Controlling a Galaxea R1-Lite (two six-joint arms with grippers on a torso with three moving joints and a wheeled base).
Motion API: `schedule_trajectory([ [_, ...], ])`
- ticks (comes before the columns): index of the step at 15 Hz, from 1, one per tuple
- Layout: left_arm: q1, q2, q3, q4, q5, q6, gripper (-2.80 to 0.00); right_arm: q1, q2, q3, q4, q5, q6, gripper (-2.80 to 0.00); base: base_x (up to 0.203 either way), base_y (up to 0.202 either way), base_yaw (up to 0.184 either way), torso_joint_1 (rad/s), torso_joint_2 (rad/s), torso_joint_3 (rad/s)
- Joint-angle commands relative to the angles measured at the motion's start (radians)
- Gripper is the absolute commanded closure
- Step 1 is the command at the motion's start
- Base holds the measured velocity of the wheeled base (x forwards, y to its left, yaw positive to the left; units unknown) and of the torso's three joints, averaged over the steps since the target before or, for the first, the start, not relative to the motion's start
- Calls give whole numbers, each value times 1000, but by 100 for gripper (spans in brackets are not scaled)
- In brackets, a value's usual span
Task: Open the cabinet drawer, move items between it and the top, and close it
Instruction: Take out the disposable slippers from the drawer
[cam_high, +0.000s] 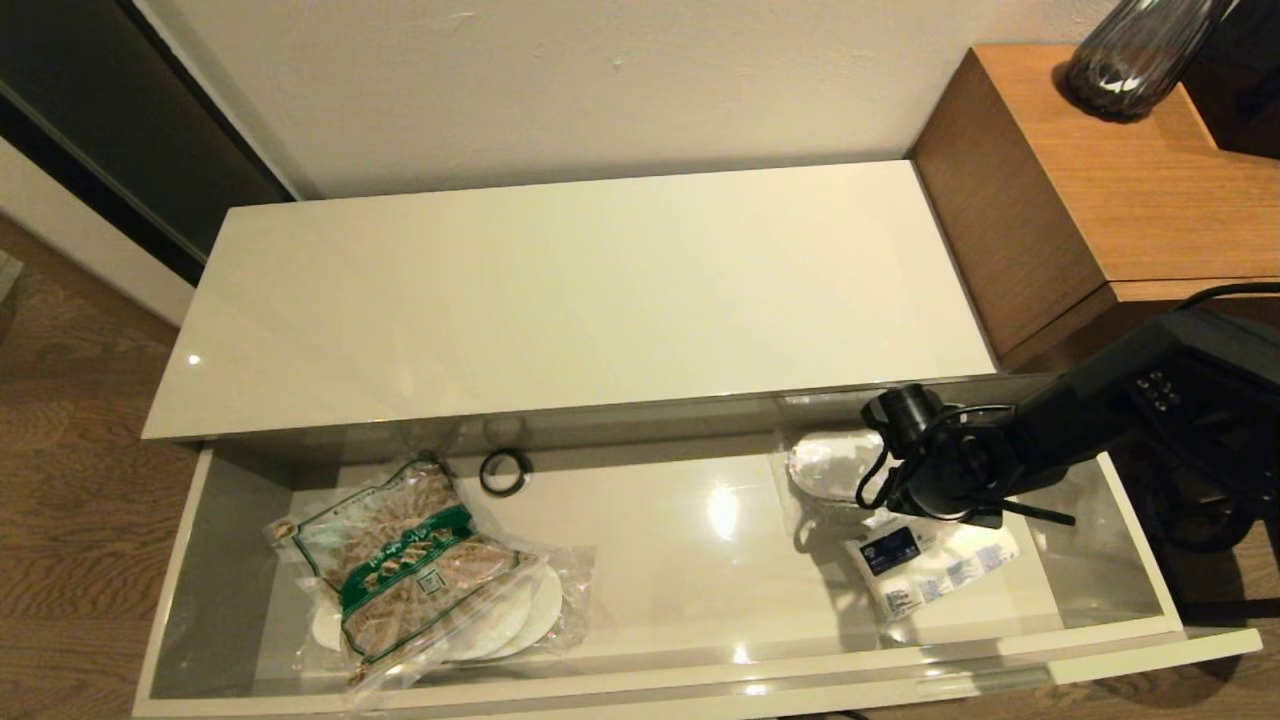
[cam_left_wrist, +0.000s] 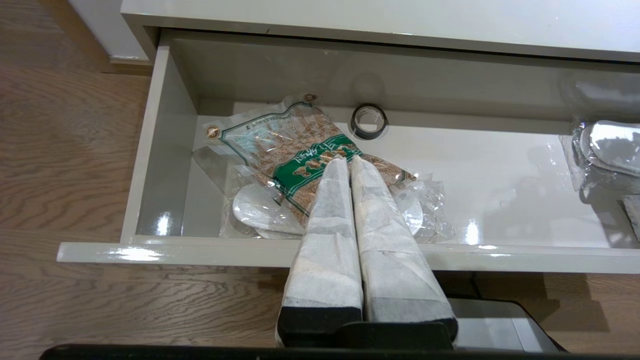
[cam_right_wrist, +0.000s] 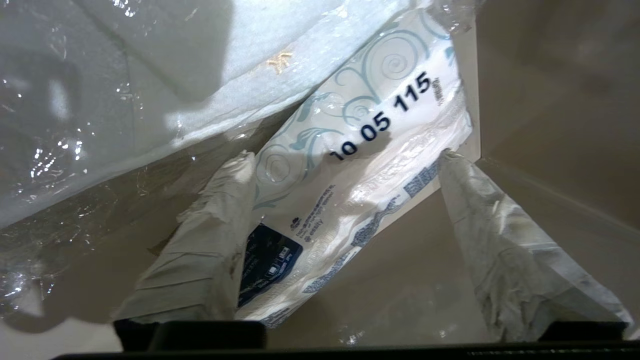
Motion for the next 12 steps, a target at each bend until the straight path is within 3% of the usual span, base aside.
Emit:
schedule_trajectory([
  [1, 0, 1, 0, -1, 0, -1, 0, -1, 10, -19, 5, -3, -16, -280, 0, 0, 0, 0, 0, 0],
  [12, 0, 1, 0, -1, 0, -1, 0, 0, -46, 10, 51, -10, -41, -280, 0, 0, 0, 0, 0, 0],
])
